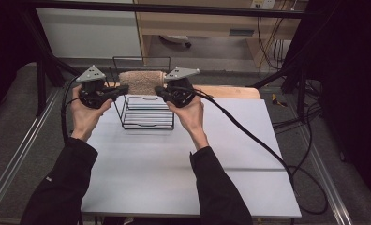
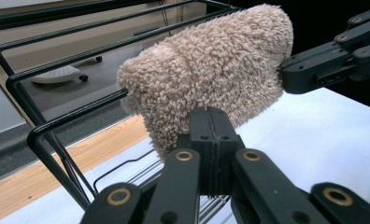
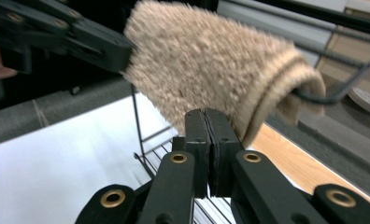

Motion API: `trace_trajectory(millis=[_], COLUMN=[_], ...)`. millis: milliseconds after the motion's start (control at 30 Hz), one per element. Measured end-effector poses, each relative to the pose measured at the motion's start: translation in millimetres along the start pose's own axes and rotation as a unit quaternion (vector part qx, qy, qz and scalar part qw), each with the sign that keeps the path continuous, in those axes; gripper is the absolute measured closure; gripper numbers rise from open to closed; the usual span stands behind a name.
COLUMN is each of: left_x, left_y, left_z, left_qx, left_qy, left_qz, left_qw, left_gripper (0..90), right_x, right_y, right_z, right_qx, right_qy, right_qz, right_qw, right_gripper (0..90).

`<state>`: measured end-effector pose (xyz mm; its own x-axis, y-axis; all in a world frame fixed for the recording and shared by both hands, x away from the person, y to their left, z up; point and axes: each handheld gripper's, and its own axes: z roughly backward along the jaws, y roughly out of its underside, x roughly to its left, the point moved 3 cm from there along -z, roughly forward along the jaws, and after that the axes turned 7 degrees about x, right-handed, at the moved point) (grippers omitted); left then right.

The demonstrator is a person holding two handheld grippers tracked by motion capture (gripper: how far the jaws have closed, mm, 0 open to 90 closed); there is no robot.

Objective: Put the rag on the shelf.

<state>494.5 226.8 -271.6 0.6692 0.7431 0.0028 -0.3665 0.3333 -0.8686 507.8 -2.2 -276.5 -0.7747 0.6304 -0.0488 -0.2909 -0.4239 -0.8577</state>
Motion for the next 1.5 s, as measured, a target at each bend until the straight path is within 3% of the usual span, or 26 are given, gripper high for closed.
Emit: trace_trajectory(millis=[167, 333, 467, 667, 900, 1133, 1500], left_x=[-0.6, -1.2, -3.3, -6.5, -10.6, -14.5, -20.2], left_y=[0.9, 1.5, 4.3, 12.4, 24.7, 42.7, 87.3], left_z=[-1.0, 2.3, 5.4, 11.4, 20.6, 25.1, 15.7], left_qx=[-0.002, -0.007, -0.005, 0.006, 0.011, 0.019, 0.048], left_qy=[-0.002, 0.002, 0.005, 0.006, -0.004, -0.003, 0.011], left_qz=[-0.001, 0.003, 0.006, 0.01, 0.011, 0.011, 0.028], left_qw=[1.0, 1.0, 1.0, 0.9999, 0.9999, 0.9998, 0.9984], left_gripper=[89.4, 86.6, 81.3, 66.6, 50.2, 40.4, 25.5], right_x=[-1.1, -0.4, -0.7, -6.3, -12.3, -19.0, -34.0], right_y=[3.2, 2.8, 3.7, 12.5, 31.4, 54.0, 100.7], right_z=[-2.8, 5.0, 13.5, 30.7, 51.6, 69.4, 94.3], right_qx=[-0.003, -0.015, -0.023, -0.03, -0.028, -0.018, 0.006], right_qy=[0.003, -0.001, -0.008, -0.011, -0.011, -0.007, -0.001], right_qz=[0.0, -0.001, -0.008, -0.021, -0.037, -0.053, -0.081], right_qw=[1.0, 0.9999, 0.9997, 0.9993, 0.9988, 0.9984, 0.9967], right_gripper=[87.3, 83.6, 77.1, 67.0, 49.7, 31.8, 12.5])
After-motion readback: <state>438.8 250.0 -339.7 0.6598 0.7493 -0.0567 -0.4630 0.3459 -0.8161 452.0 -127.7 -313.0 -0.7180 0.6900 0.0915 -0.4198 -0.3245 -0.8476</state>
